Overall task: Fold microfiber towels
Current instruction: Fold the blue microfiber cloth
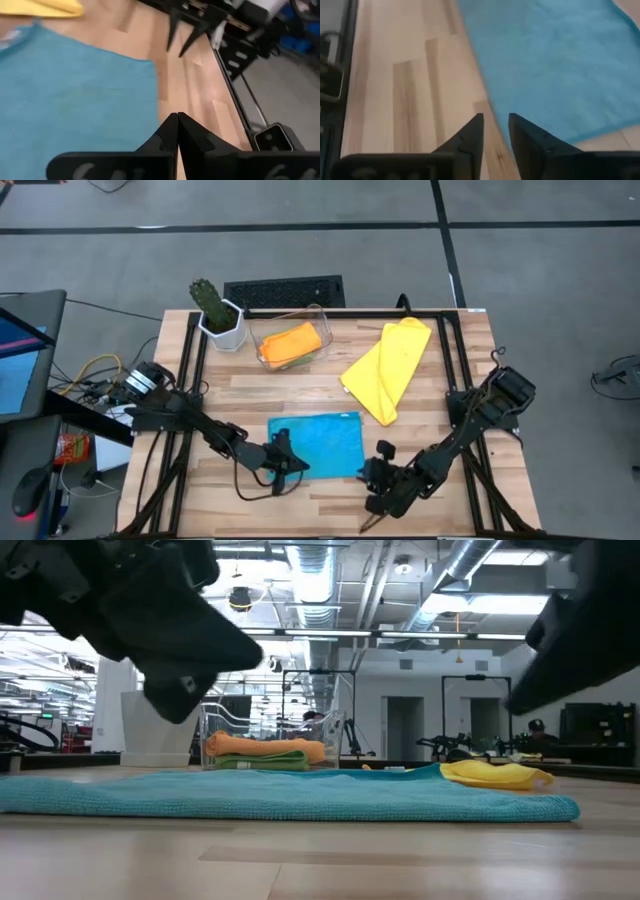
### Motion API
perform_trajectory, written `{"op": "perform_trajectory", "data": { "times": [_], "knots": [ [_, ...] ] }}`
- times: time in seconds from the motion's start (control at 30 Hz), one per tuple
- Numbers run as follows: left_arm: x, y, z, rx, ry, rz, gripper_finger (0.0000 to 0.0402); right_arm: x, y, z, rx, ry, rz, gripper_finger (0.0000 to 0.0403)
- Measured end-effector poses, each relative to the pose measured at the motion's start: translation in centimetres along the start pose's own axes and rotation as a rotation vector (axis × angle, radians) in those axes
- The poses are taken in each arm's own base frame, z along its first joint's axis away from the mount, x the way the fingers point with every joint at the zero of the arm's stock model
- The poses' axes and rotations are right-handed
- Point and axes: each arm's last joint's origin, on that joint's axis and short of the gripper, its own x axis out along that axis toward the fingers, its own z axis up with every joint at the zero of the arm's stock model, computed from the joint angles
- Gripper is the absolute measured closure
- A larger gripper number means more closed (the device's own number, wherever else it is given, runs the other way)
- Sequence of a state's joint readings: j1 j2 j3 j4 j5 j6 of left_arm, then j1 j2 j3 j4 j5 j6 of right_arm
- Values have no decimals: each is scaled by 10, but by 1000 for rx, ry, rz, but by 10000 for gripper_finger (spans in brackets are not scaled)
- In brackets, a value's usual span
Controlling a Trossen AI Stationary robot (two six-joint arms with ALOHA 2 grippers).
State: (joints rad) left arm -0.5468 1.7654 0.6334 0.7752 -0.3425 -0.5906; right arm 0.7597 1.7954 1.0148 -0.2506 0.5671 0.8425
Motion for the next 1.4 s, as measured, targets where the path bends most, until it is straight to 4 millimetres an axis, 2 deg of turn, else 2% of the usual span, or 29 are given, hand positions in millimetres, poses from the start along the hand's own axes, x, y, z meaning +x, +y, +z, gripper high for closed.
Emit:
{"op": "perform_trajectory", "data": {
  "times": [0.13,0.3,0.47,0.63,0.8,1.0,1.13,1.27,1.4],
  "knots": [
    [24,-9,-4,63,34,-28,401,4,0,3,-124,18,20,266],
    [43,-7,-16,69,114,-37,401,11,-10,7,-150,48,-4,251],
    [44,-1,-23,41,152,-27,401,15,-15,0,-139,86,10,257],
    [43,0,-26,45,172,-14,401,19,-12,-10,-148,113,5,260],
    [43,2,-28,51,189,4,401,33,-8,-26,-168,148,1,255],
    [43,4,-30,55,215,21,401,36,-8,-27,-111,152,-14,250],
    [43,4,-30,55,215,20,401,36,-8,-28,-116,166,-15,268],
    [43,4,-30,57,215,21,401,37,-10,-27,-112,205,-3,307],
    [42,5,-31,60,225,27,401,36,-9,-17,-118,241,-24,350]
  ]
}}
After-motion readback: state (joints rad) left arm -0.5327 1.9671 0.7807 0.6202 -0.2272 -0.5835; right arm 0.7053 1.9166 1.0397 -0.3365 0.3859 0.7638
